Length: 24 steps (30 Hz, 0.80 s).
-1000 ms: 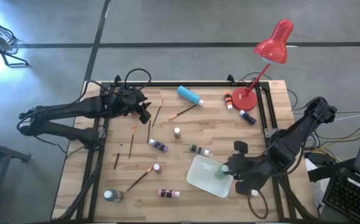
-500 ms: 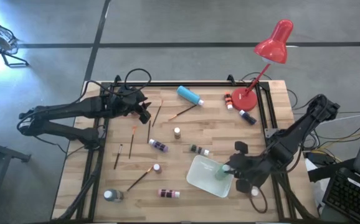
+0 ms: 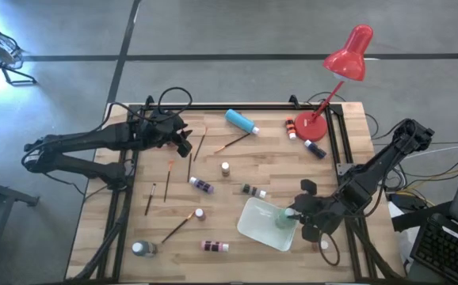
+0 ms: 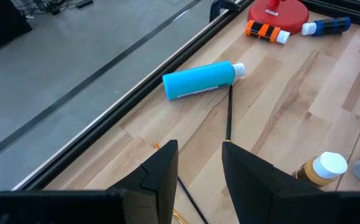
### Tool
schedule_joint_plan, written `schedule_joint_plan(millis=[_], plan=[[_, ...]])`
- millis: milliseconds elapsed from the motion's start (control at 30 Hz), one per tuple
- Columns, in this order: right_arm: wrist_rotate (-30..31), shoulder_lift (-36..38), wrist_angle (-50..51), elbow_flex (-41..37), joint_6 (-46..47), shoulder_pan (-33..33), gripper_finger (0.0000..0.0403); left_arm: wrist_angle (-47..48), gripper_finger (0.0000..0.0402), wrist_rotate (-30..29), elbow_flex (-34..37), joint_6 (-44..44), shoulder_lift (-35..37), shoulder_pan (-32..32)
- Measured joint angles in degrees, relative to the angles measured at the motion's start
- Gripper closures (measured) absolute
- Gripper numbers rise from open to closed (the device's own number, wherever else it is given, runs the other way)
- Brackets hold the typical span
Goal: Pick & Place Paint Supplies
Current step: Put the green paint bottle into the white bin, then put the light blue paint bottle into the white bin
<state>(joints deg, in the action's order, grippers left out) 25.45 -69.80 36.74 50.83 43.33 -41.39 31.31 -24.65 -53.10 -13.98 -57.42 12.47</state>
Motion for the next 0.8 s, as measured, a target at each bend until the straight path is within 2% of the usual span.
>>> schedule_joint_plan(millis=[400,467,633,800], plan=[[-1.76,0.01,-0.98,-0.08,-0.78,0.0,0.0298,0.0,0.0271,-0.01,0.0,-0.95,-0.01,-0.01],[-2.54,-0.08,-0.83,0.65,-2.92,-0.02,0.0272,0.0,0.0271,-0.01,0.0,-0.97,0.0,-0.02],[-1.69,0.0,-0.65,3.58,-5.38,-0.13,0.0171,-0.02,0.0271,-0.01,0.0,-0.27,-0.01,0.0],[-0.84,-0.02,-0.53,6.31,-7.17,-0.11,0.0128,-0.03,0.0271,-0.01,0.0,0.22,0.0,-0.01]])
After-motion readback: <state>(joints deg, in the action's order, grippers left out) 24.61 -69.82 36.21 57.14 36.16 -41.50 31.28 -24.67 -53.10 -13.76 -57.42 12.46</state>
